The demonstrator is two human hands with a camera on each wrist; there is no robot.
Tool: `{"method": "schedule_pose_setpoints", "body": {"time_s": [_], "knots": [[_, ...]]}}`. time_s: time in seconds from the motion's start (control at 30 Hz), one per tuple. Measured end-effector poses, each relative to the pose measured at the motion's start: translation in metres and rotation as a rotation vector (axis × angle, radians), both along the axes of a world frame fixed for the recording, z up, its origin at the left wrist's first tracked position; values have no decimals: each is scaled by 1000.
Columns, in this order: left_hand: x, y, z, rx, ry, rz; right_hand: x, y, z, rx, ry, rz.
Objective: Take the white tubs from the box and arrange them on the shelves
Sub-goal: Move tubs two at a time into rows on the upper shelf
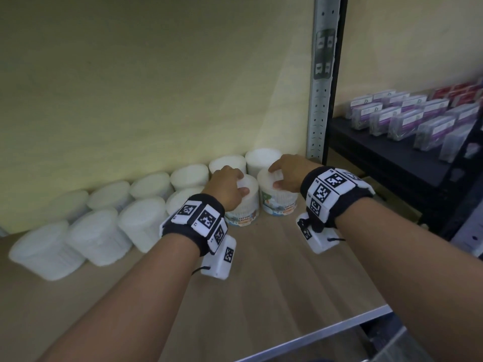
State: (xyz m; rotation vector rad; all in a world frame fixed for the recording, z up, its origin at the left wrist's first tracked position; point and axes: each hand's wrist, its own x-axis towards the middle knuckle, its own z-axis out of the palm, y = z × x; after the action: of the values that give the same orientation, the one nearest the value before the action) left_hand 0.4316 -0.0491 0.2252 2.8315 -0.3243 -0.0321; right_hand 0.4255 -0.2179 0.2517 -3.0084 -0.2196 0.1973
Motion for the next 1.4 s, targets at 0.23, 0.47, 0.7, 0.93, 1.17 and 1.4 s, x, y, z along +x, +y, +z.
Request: {"method": "schedule_pose_setpoints", "body": {"time_s": [0.23, 0.47, 0.7, 0.93, 1.17, 1.4], "knots": [[-2, 0, 2, 41, 8, -3, 2, 2, -1, -20, 29, -18], [-22, -3, 7, 51, 31, -16, -22, -2, 1, -36, 24, -17], [-71, -11, 8, 66, 33, -66, -71, -9, 0, -29, 50, -47], [-128, -15, 8, 28, -9, -72, -120, -17, -1, 7, 77, -68], [-167, -20, 8, -3, -2, -59, -162, -21, 0, 43, 77, -66], [-188, -19, 5, -18, -32, -61, -184, -24, 1, 85, 64, -66]]}}
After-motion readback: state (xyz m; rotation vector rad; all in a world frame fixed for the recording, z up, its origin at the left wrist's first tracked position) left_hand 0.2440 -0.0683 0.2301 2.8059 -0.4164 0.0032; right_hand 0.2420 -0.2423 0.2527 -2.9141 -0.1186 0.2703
